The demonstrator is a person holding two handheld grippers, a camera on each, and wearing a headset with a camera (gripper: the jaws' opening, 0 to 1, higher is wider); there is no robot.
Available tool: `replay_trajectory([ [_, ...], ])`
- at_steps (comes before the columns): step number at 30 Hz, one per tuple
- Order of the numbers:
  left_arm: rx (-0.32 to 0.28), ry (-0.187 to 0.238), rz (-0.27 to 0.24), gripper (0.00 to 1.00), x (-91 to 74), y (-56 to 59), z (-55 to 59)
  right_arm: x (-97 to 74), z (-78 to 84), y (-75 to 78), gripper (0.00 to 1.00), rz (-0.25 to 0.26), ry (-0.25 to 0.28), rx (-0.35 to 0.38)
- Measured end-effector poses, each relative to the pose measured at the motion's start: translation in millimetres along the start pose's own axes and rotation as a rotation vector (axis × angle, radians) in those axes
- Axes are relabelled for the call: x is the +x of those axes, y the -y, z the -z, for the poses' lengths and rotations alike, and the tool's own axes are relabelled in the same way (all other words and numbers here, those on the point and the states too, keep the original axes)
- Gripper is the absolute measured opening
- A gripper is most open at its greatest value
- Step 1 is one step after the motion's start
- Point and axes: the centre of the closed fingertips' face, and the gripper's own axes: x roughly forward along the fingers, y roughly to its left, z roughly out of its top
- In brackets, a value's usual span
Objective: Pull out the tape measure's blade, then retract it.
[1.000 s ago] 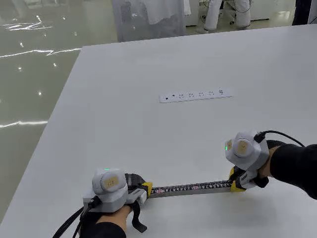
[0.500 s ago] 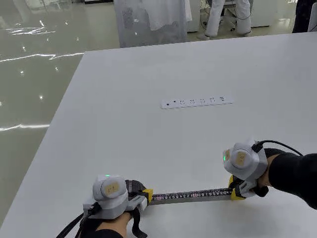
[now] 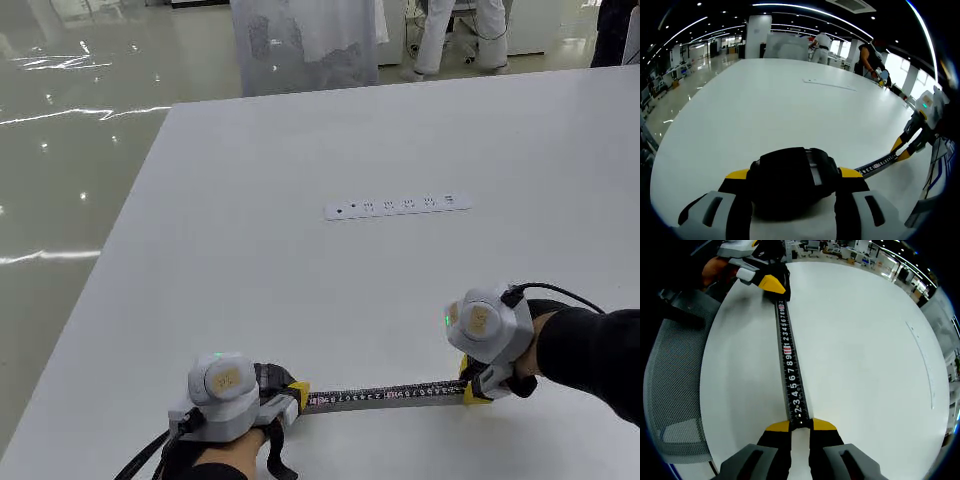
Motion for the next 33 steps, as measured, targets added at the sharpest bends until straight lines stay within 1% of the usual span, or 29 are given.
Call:
replay_trajectory([
  [1,0.0,-0.001,0.0,0.62,0.2,-0.1,0.1,0.0,-0.2,-0.2,0.08,0.0,0.002,0.007],
  [10,-0.002,-0.004,0.001,0.62,0.1,-0.1,0.3,1.1,-2.5,-1.1,0.08,-0.001,-0.002,-0.007],
  [12,-0.003,-0.008,0.002,0.62,0.3,-0.1,0.5,1.2,-3.0,-1.0,0.08,-0.002,0.002,0.004],
  [18,-0.003,-0.004,0.002,0.62,0.5,-0.2,0.5,1.8,-4.8,-2.4,0.08,-0.002,-0.005,-0.001],
  [21,-0.003,-0.004,0.001,0.62,0.1,-0.1,0.4,2.2,-5.6,-1.9,0.08,-0.002,-0.005,0.012],
  [28,0.001,-0.004,0.0,0.62,0.4,-0.5,0.7,3.8,-7.8,-2.2,0.08,0.001,-0.016,0.003],
  [33,0.006,-0.008,0.001,0.62,1.0,-0.3,0.9,4.3,-8.9,-2.1,0.08,0.0,-0.013,0.0],
])
